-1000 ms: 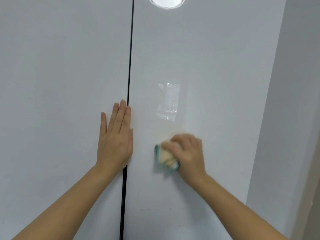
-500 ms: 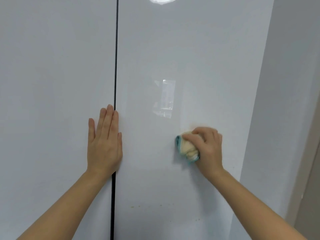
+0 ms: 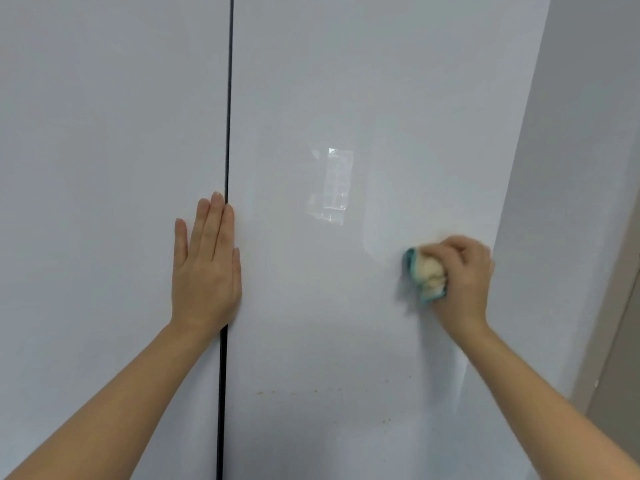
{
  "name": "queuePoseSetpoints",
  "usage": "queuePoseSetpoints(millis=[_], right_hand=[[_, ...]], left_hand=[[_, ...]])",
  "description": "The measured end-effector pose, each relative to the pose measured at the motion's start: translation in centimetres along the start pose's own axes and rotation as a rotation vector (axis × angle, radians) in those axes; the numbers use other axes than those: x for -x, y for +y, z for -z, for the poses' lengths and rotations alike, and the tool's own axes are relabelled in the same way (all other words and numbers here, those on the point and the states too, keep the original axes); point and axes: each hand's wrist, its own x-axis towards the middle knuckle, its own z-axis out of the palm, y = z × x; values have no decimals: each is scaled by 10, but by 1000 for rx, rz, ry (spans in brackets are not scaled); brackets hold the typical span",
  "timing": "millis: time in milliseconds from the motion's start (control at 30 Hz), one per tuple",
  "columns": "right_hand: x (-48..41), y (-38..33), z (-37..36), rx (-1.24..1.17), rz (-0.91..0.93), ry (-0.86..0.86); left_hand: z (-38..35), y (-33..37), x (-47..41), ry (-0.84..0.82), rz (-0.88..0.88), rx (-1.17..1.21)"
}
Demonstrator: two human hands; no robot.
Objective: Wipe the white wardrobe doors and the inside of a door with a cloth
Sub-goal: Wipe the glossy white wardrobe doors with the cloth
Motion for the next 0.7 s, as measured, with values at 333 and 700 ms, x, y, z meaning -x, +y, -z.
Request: queuePoseSetpoints(millis=[333,700], right_hand=[[116,33,9,68,-31,-187],[43,18,8,-3,-186,5]], left_hand=[[-1,2,1,13,11,4],[1,2,1,-13,13,-6]])
